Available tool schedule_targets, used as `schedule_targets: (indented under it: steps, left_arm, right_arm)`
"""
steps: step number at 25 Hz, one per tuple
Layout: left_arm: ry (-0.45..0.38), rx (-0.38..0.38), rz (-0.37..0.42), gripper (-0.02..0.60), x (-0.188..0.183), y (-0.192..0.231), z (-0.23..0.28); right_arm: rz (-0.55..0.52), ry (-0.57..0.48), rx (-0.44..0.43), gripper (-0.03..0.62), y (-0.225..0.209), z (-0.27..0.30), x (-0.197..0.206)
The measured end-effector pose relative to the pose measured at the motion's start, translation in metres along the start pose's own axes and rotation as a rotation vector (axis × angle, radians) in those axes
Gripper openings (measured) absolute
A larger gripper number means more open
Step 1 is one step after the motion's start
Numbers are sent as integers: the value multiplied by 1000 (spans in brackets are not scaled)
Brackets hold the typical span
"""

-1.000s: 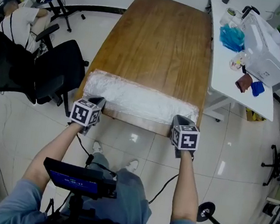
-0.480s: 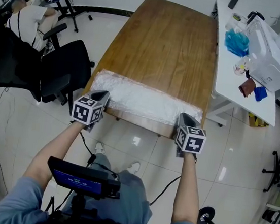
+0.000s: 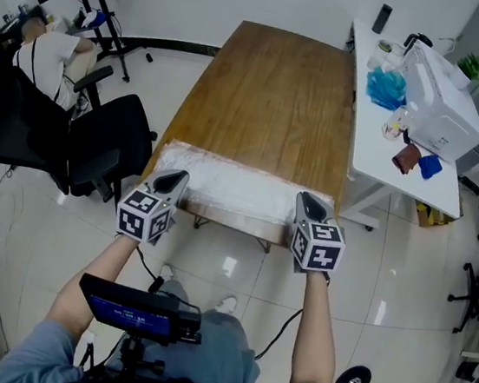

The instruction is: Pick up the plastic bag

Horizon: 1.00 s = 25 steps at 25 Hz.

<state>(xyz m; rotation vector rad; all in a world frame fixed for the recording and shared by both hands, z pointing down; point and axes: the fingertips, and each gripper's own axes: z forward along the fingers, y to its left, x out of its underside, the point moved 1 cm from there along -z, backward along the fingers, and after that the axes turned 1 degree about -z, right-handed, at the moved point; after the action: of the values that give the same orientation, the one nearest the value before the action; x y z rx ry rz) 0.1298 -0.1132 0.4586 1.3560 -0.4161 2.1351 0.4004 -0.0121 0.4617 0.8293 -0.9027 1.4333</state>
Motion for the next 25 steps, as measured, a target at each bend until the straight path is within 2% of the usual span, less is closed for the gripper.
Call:
schedule_targets:
  steps: [3,11,14,18,21,25]
  left_arm:
    - [-102,27,36,28,-33,-16,-11]
    - [-308,72,57,27,-105,-41,-34]
    - [-341,83,56,27,-117,-52,-38]
    - [-366,136,63,26,-126,-76,-47]
    - [-392,166,74,17,-131,-95,-57]
    - [-436,193,50,11,-134,-107,-71]
  right_arm:
    - [-29,-67,-3,35,7,-10,-26]
    - [-147,-242,15,35,26,-47,-89]
    - [-166,-290,0,35,34,-60,-103]
    - [-185,-371,-26,34,51,-86,-118]
    - [-176,-437,-52,32,67,-108,-126]
    - [-149,-485,-113,32,90,-130,-132]
